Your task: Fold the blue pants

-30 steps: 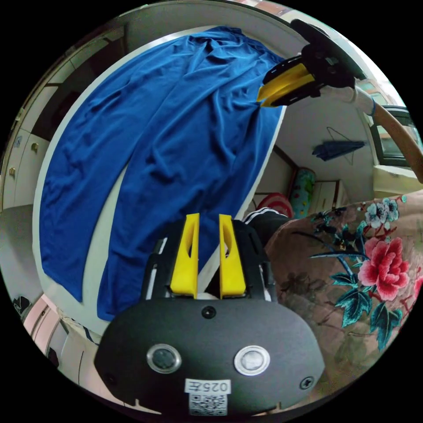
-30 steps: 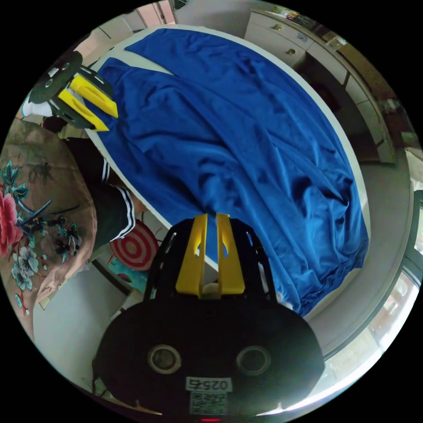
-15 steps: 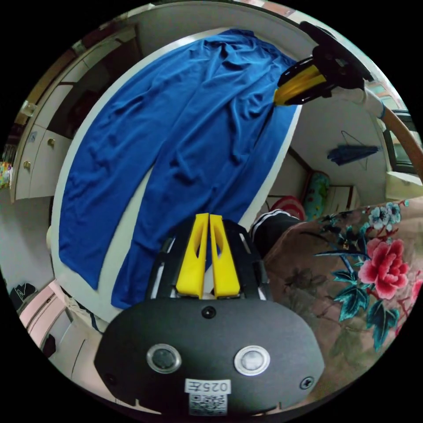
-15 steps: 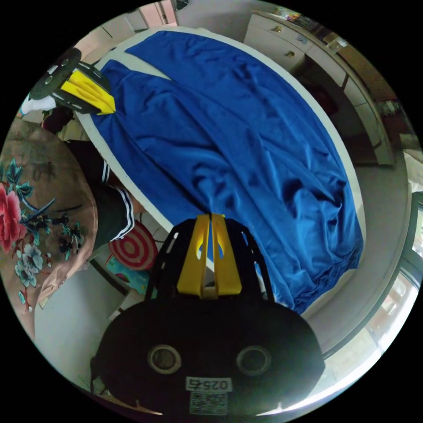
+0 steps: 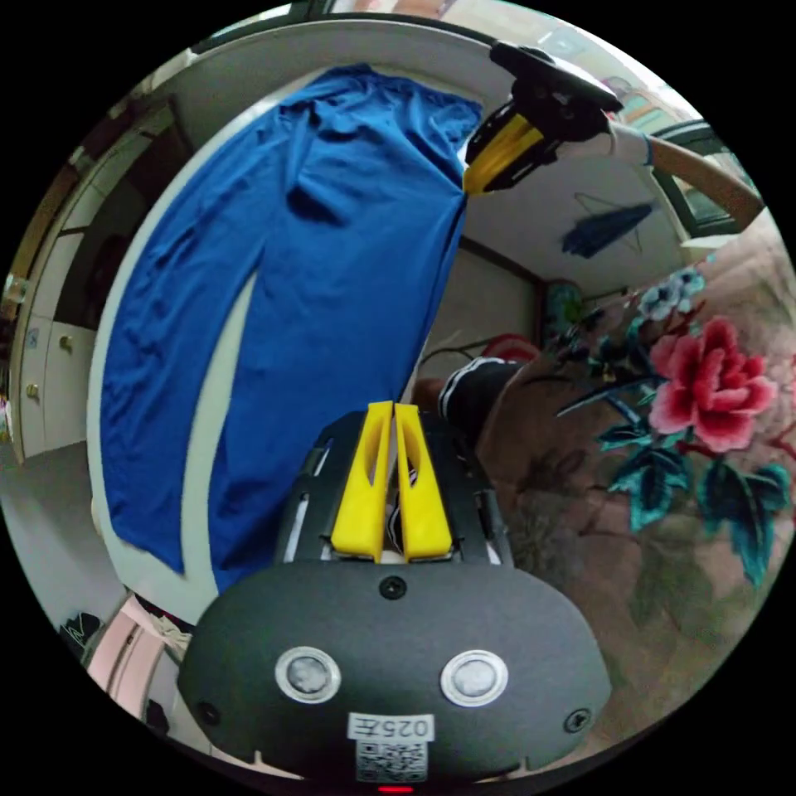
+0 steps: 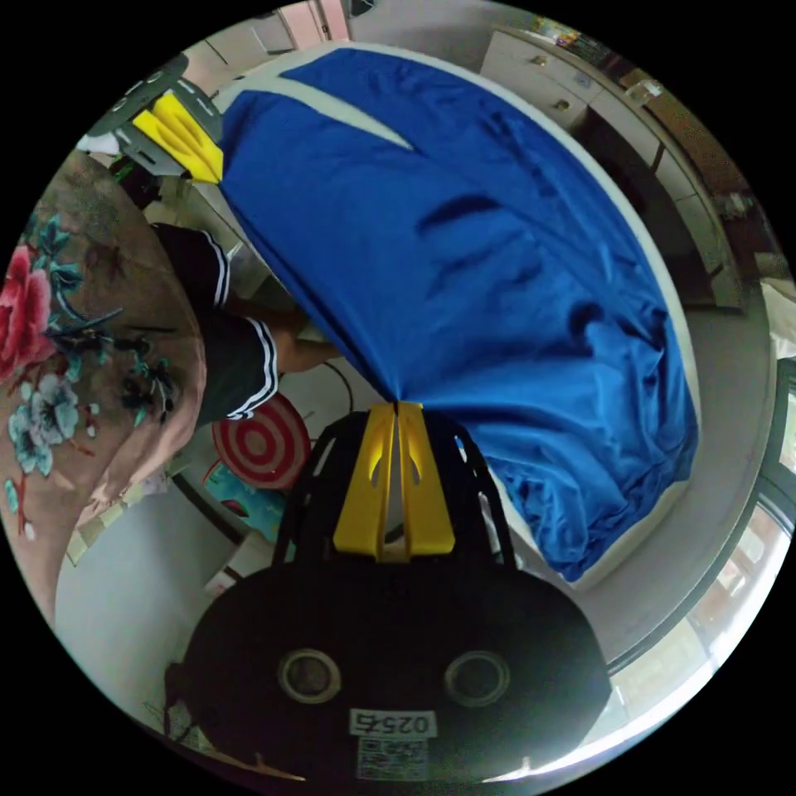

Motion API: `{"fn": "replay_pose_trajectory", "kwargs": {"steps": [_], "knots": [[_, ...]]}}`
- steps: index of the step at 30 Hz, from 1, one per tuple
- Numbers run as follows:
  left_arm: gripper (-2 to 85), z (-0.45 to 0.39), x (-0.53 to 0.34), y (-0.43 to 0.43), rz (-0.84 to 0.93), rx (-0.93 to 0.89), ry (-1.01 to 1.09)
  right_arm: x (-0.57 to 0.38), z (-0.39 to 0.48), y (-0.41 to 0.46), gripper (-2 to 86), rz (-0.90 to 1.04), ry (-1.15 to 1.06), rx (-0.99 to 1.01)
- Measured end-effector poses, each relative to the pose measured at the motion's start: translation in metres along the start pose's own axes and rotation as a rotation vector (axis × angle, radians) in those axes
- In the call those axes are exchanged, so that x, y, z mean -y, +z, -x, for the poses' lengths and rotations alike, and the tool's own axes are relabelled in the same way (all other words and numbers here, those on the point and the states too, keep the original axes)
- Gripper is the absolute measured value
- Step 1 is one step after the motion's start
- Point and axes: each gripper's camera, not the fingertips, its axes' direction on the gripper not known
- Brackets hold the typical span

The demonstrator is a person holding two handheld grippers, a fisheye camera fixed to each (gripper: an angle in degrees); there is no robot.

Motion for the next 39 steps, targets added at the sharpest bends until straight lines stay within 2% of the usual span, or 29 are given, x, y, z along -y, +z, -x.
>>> {"fn": "replay_pose_trajectory", "kwargs": {"steps": [5, 13, 18, 23, 26, 28, 31, 34, 36, 39], "knots": [[-1.2, -0.005, 0.008, 0.015, 0.048, -0.007, -0.017, -0.002, 0.005, 0.009, -1.0, -0.011, 0.063, 0.005], [-1.0, 0.008, 0.012, 0.014, 0.089, -0.156, -0.051, -0.006, -0.001, 0.009, -0.8, 0.020, 0.122, 0.090], [-0.6, 0.019, -0.011, -0.017, 0.036, -0.244, -0.121, -0.010, -0.003, 0.006, 2.6, 0.043, 0.144, 0.147], [1.2, 0.079, -0.082, -0.080, -0.061, -0.146, -0.439, -0.012, -0.001, -0.050, 4.2, -0.083, 0.101, 0.301], [1.7, 0.113, -0.111, -0.094, -0.055, -0.052, -0.522, 0.017, 0.001, -0.086, 6.1, -0.233, 0.062, 0.279], [2.4, 0.128, -0.114, -0.093, -0.024, -0.043, -0.513, 0.046, 0.001, -0.097, 9.0, -0.284, 0.004, 0.257], [2.9, 0.139, -0.104, -0.084, 0.074, -0.044, -0.440, 0.096, 0.000, -0.090, 13.3, -0.211, -0.097, 0.200], [2.8, 0.136, -0.088, -0.066, 0.214, 0.001, -0.353, 0.122, 0.000, -0.074, 13.5, -0.141, -0.155, 0.151], [-0.2, 0.131, -0.079, -0.069, 0.242, 0.102, -0.326, 0.132, 0.002, -0.064, 11.5, -0.093, -0.175, 0.096], [-0.9, 0.132, -0.073, -0.073, 0.271, 0.093, -0.332, 0.135, 0.010, -0.062, 3.1, -0.112, -0.167, -0.009]]}}
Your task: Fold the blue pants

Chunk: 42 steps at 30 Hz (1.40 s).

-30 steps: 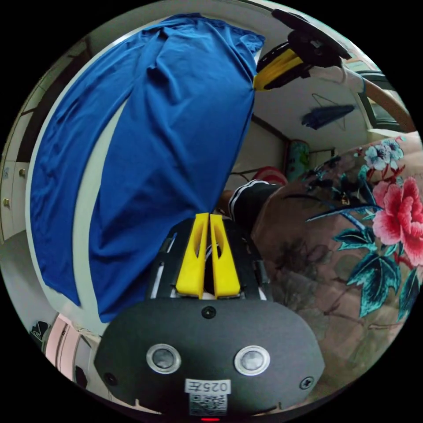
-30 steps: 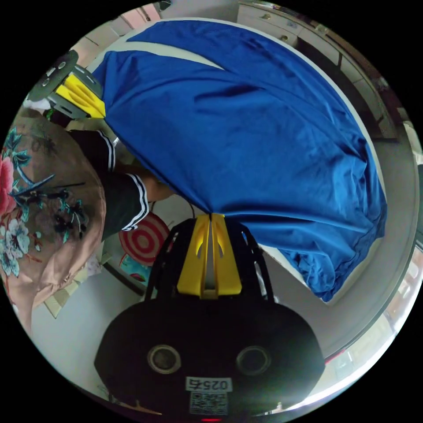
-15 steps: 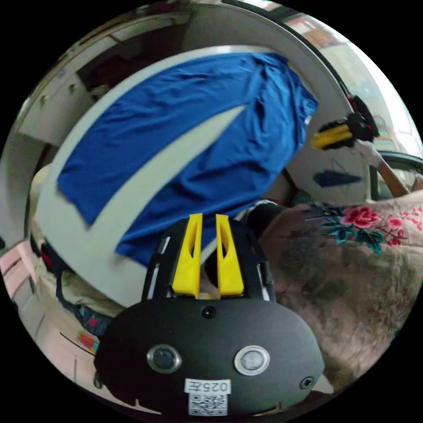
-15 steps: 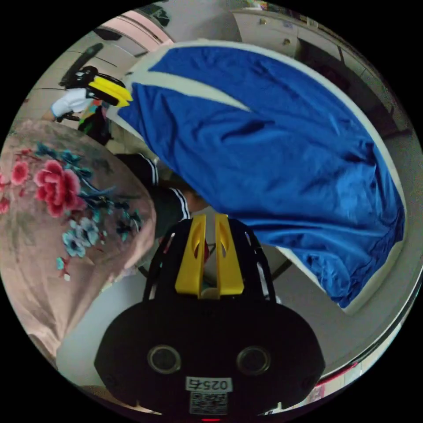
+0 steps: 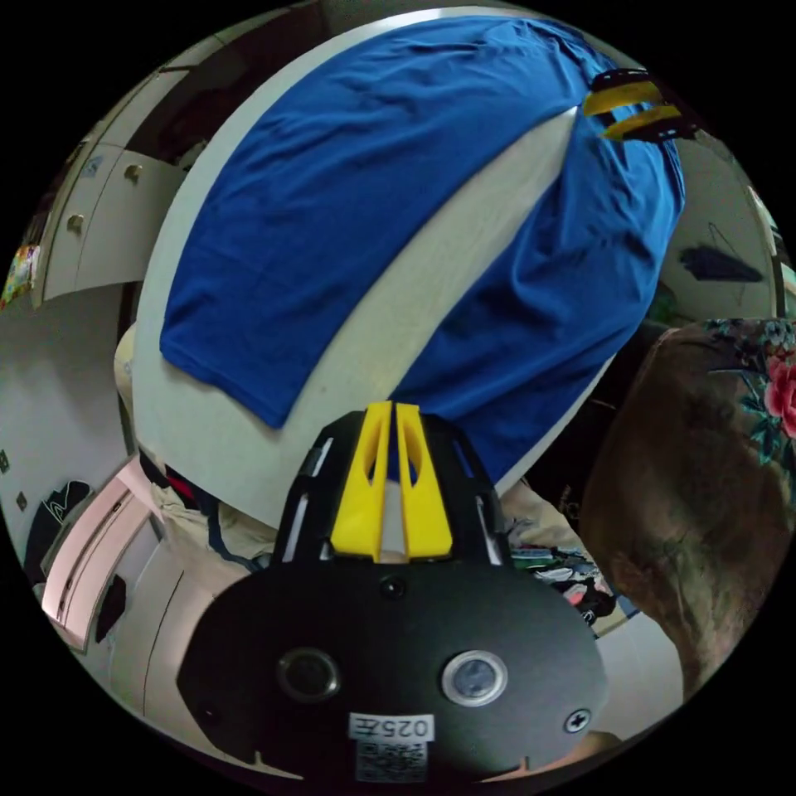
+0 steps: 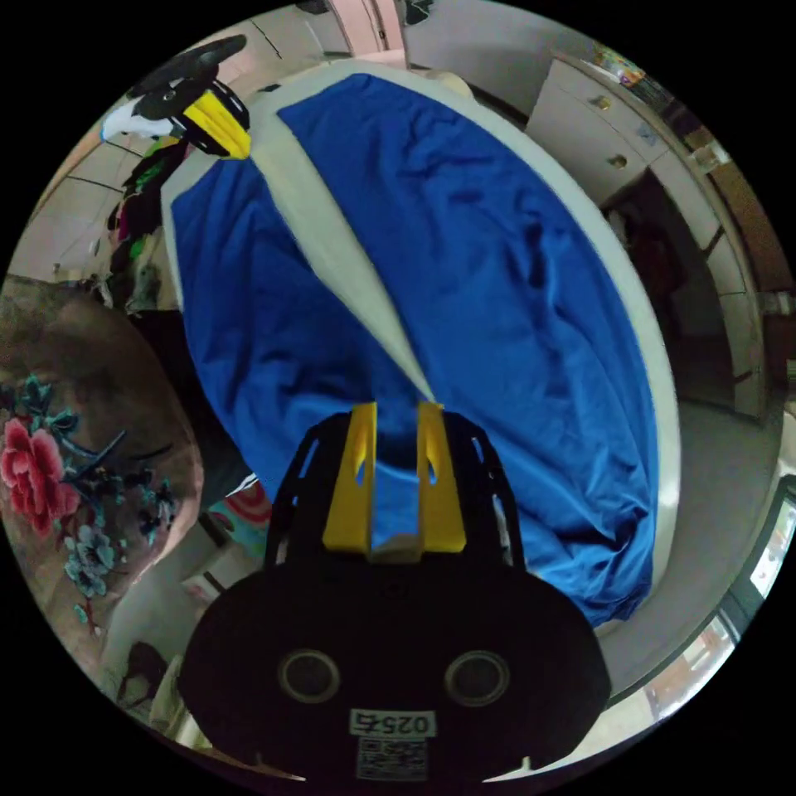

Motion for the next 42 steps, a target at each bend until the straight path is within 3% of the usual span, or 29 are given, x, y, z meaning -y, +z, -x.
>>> {"fn": "replay_pose_trajectory", "kwargs": {"steps": [10, 13, 17, 26, 36, 42], "knots": [[-0.9, 0.013, -0.011, -0.012, -0.036, -0.123, -0.102, -0.019, 0.050, -0.034, 0.0, -0.054, -0.050, -0.115], [-0.9, 0.012, -0.015, -0.015, -0.046, -0.128, -0.116, -0.013, 0.049, -0.023, 5.2, -0.033, -0.014, -0.152], [-0.9, 0.011, -0.018, -0.020, -0.048, -0.132, -0.123, 0.000, 0.048, -0.011, 8.7, 0.019, -0.011, -0.050], [-0.9, 0.018, -0.030, -0.026, -0.071, -0.178, -0.163, 0.012, 0.060, -0.016, -0.3, 0.032, 0.000, -0.090], [-0.9, 0.023, -0.044, -0.032, -0.101, -0.205, -0.213, -0.003, 0.069, -0.064, -1.0, 0.016, -0.016, -0.010], [-1.1, 0.021, -0.050, -0.035, -0.062, -0.171, -0.196, -0.001, 0.067, -0.034, -0.7, 0.059, 0.030, 0.020]]}}
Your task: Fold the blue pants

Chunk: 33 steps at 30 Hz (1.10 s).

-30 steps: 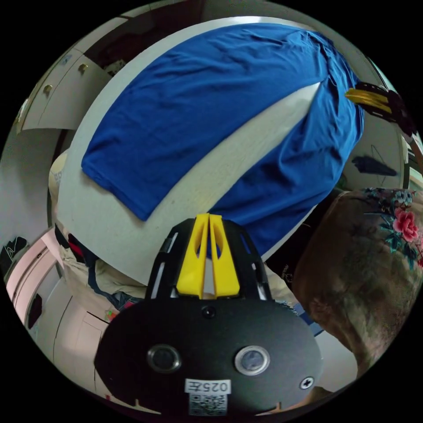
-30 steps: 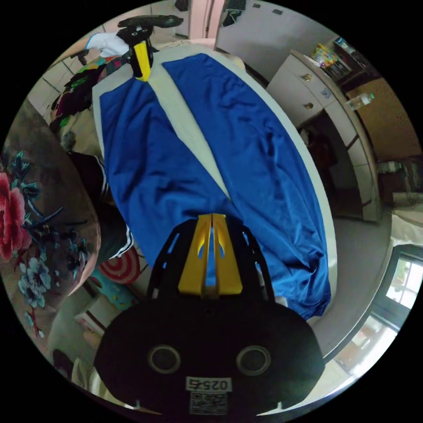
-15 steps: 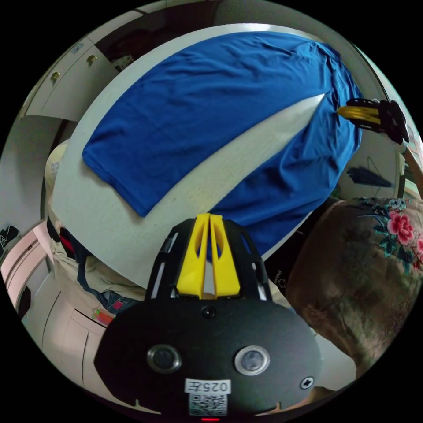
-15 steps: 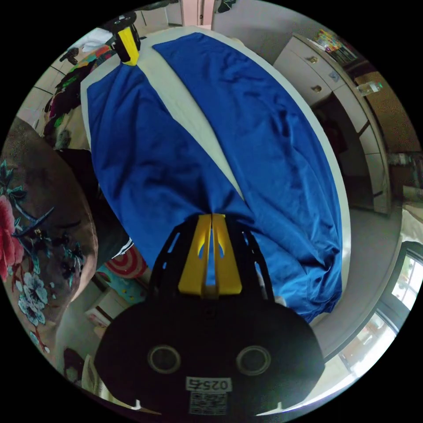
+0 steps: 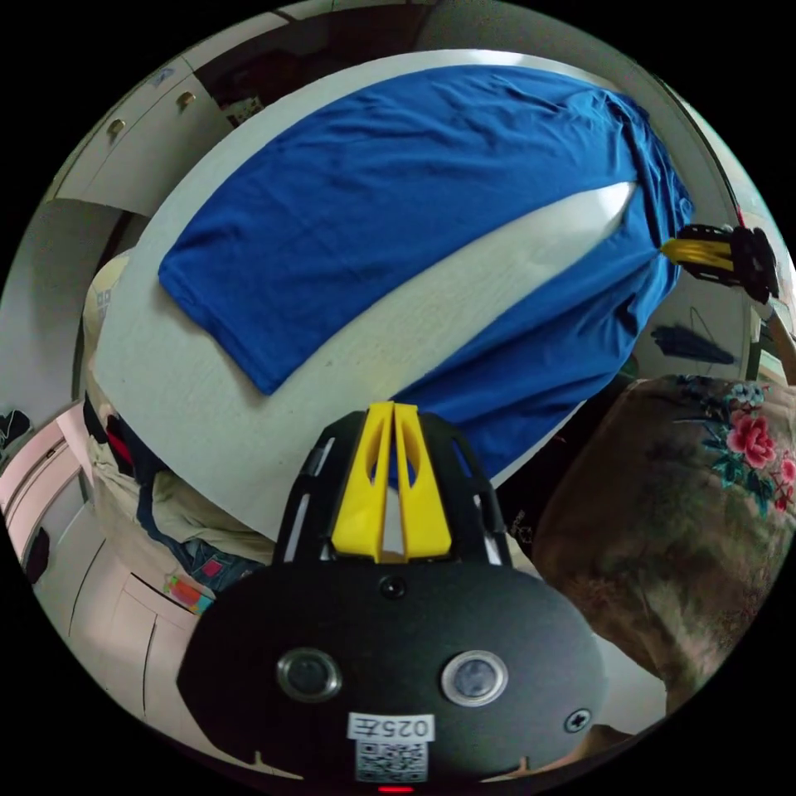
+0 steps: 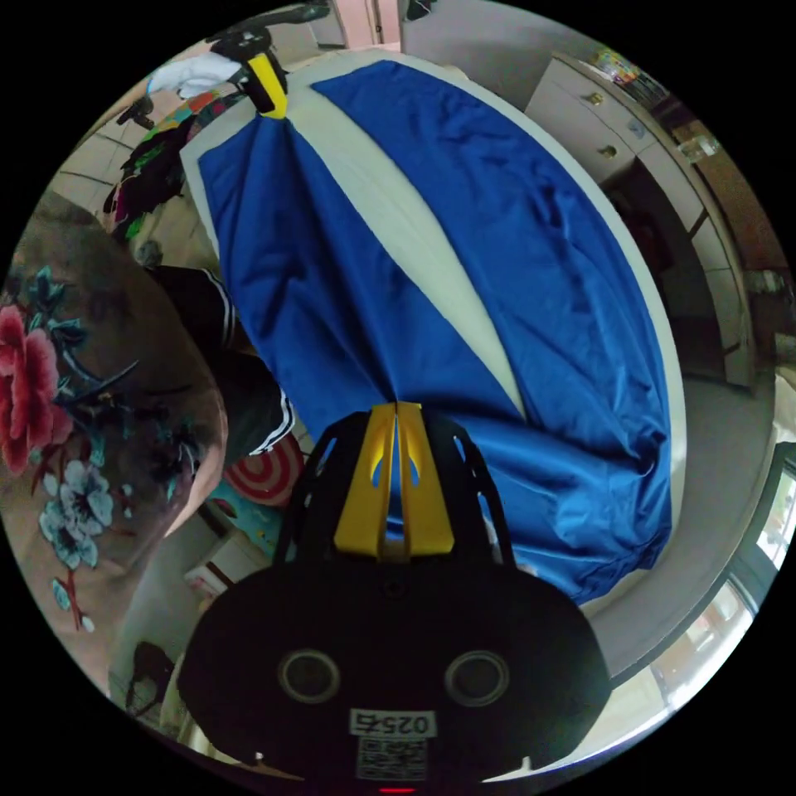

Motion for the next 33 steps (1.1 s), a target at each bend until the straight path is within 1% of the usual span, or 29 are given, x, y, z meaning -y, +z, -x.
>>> {"fn": "replay_pose_trajectory", "kwargs": {"steps": [2, 4, 5, 6, 7, 8, 9, 10, 12, 13, 16, 19, 21, 22, 23, 25, 26, 27, 30, 31, 33], "knots": [[-1.1, -0.002, -0.006, -0.004, 0.008, 0.042, 0.000, 0.003, -0.004, 0.007, -0.3, 0.014, 0.014, 0.022], [-1.0, -0.003, -0.012, -0.010, -0.003, 0.048, 0.013, 0.004, -0.008, 0.004, 0.8, 0.020, 0.011, 0.056], [-0.7, -0.003, -0.016, -0.015, -0.017, 0.049, 0.018, 0.004, -0.010, -0.004, 3.4, 0.011, 0.002, 0.090], [0.0, -0.002, -0.018, -0.018, -0.027, 0.042, 0.030, 0.006, -0.012, -0.015, 5.7, 0.013, -0.024, 0.168], [0.4, -0.002, -0.019, -0.020, -0.031, 0.039, 0.033, 0.008, -0.013, -0.022, 6.7, 0.010, -0.040, 0.214], [1.0, 0.000, -0.020, -0.020, -0.028, 0.026, 0.041, 0.011, -0.017, -0.037, 8.2, -0.017, -0.063, 0.283], [1.4, 0.002, -0.019, -0.019, -0.019, 0.010, 0.054, 0.015, -0.023, -0.050, 9.2, -0.063, -0.066, 0.295], [1.5, 0.003, -0.018, -0.018, -0.016, 0.012, 0.053, 0.017, -0.027, -0.056, 9.0, -0.089, -0.060, 0.281], [1.7, 0.004, -0.013, -0.012, 0.018, 0.007, 0.069, 0.027, -0.045, -0.064, 6.9, -0.167, -0.026, 0.193], [1.7, 0.003, -0.012, -0.010, 0.026, 0.010, 0.072, 0.030, -0.050, -0.061, 6.1, -0.166, -0.021, 0.177], [1.3, 0.000, -0.009, -0.008, 0.056, 0.035, 0.094, 0.046, -0.065, -0.038, 6.3, -0.090, -0.045, 0.184], [-0.3, 0.001, -0.009, -0.009, 0.061, 0.058, 0.091, 0.052, -0.060, -0.016, 6.1, -0.001, -0.107, 0.141], [-1.3, 0.001, -0.009, -0.009, 0.061, 0.080, 0.097, 0.047, -0.049, -0.013, 4.2, -0.022, -0.159, 0.042], [-1.3, 0.002, -0.009, -0.009, 0.061, 0.080, 0.096, 0.046, -0.046, -0.011, 3.5, -0.001, -0.166, 0.004], [-1.3, 0.003, -0.009, -0.010, 0.063, 0.075, 0.090, 0.043, -0.039, -0.013, 1.3, -0.022, -0.200, -0.037], [-1.1, 0.006, -0.010, -0.011, 0.065, 0.073, 0.078, 0.042, -0.031, -0.013, -0.3, -0.008, -0.240, -0.091], [-1.1, 0.007, -0.012, -0.012, 0.077, 0.100, 0.061, 0.044, -0.030, -0.014, -0.6, 0.018, -0.247, -0.109], [-1.0, 0.009, -0.015, -0.016, 0.088, 0.145, 0.043, 0.045, -0.033, -0.019, -0.8, 0.014, -0.240, -0.109], [-1.0, 0.021, -0.025, -0.031, 0.036, 0.152, -0.024, 0.049, -0.052, -0.034, -0.9, -0.042, -0.180, -0.127], [-1.0, 0.025, -0.026, -0.033, 0.024, 0.144, -0.036, 0.051, -0.056, -0.035, -0.9, -0.047, -0.169, -0.121], [-1.1, 0.040, -0.026, -0.030, 0.012, 0.078, -0.062, 0.055, -0.074, -0.029, -0.9, -0.029, -0.146, -0.044]]}}
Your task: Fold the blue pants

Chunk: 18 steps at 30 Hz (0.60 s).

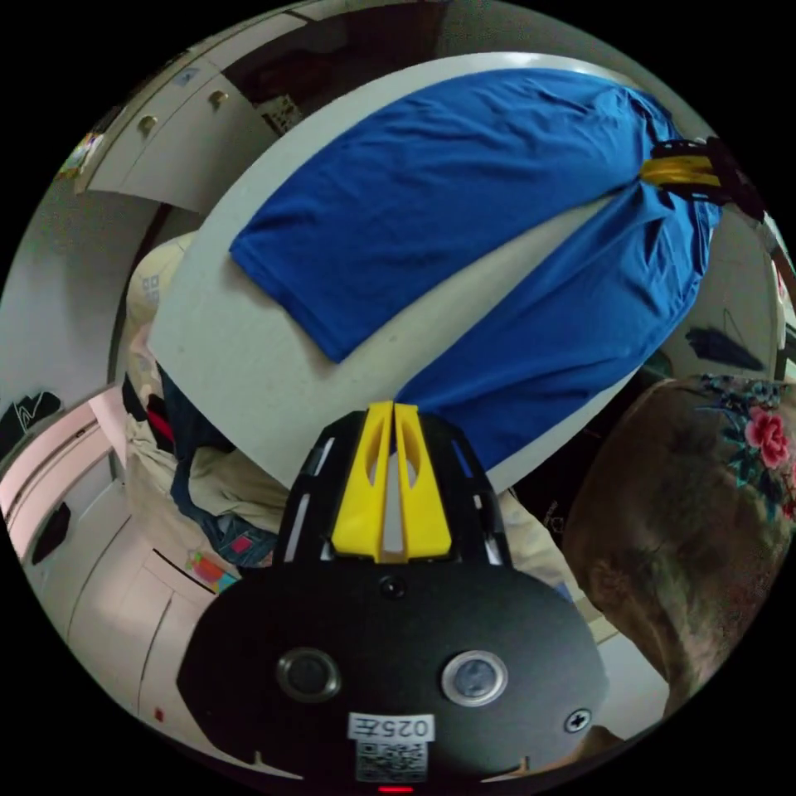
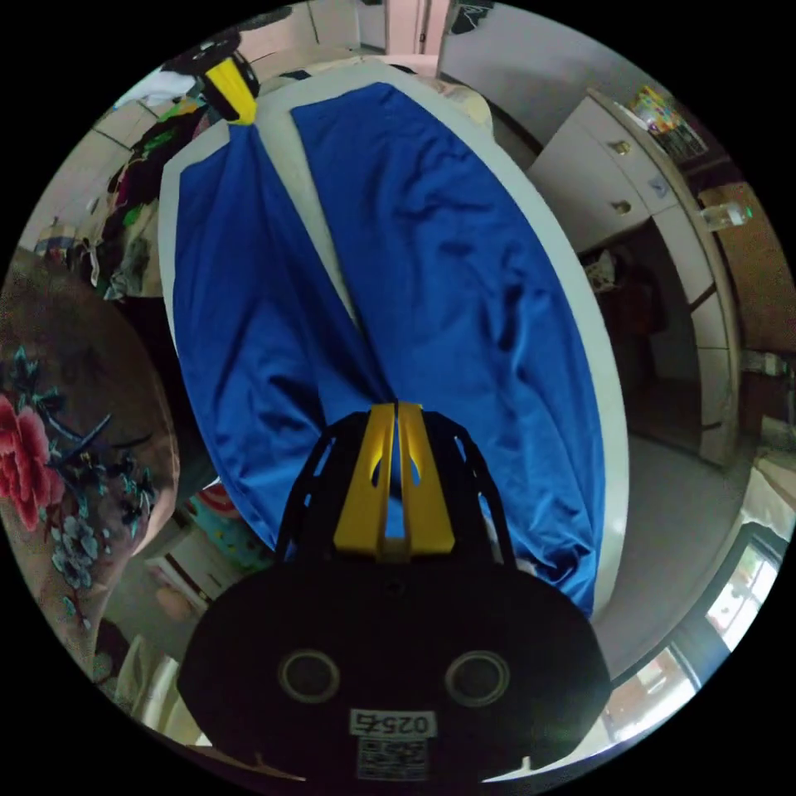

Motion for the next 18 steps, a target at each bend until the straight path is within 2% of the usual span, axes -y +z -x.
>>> {"fn": "replay_pose_trajectory", "kwargs": {"steps": [3, 5, 10, 12, 13, 14, 18], "knots": [[-0.9, 0.015, 0.002, 0.019, 0.041, -0.044, -0.033, -0.008, -0.016, 0.002, -0.9, -0.023, 0.049, 0.063], [0.3, 0.027, -0.010, 0.015, -0.004, -0.104, -0.079, -0.018, -0.025, -0.004, -0.9, -0.035, 0.092, 0.117], [4.6, 0.066, -0.088, 0.011, -0.143, -0.289, -0.357, -0.056, -0.027, -0.045, 0.1, -0.210, 0.247, 0.187], [5.0, 0.059, -0.125, 0.024, -0.214, -0.448, -0.432, -0.061, -0.011, -0.062, 5.1, -0.303, 0.265, 0.274], [4.8, 0.054, -0.131, 0.029, -0.226, -0.469, -0.457, -0.059, -0.005, -0.064, 6.2, -0.316, 0.265, 0.297], [4.4, 0.041, -0.138, 0.040, -0.224, -0.485, -0.492, -0.053, 0.008, -0.065, 8.4, -0.331, 0.251, 0.337], [2.5, -0.004, -0.139, 0.066, -0.239, -0.352, -0.560, -0.016, 0.065, -0.057, 9.5, -0.352, 0.229, 0.337]]}}
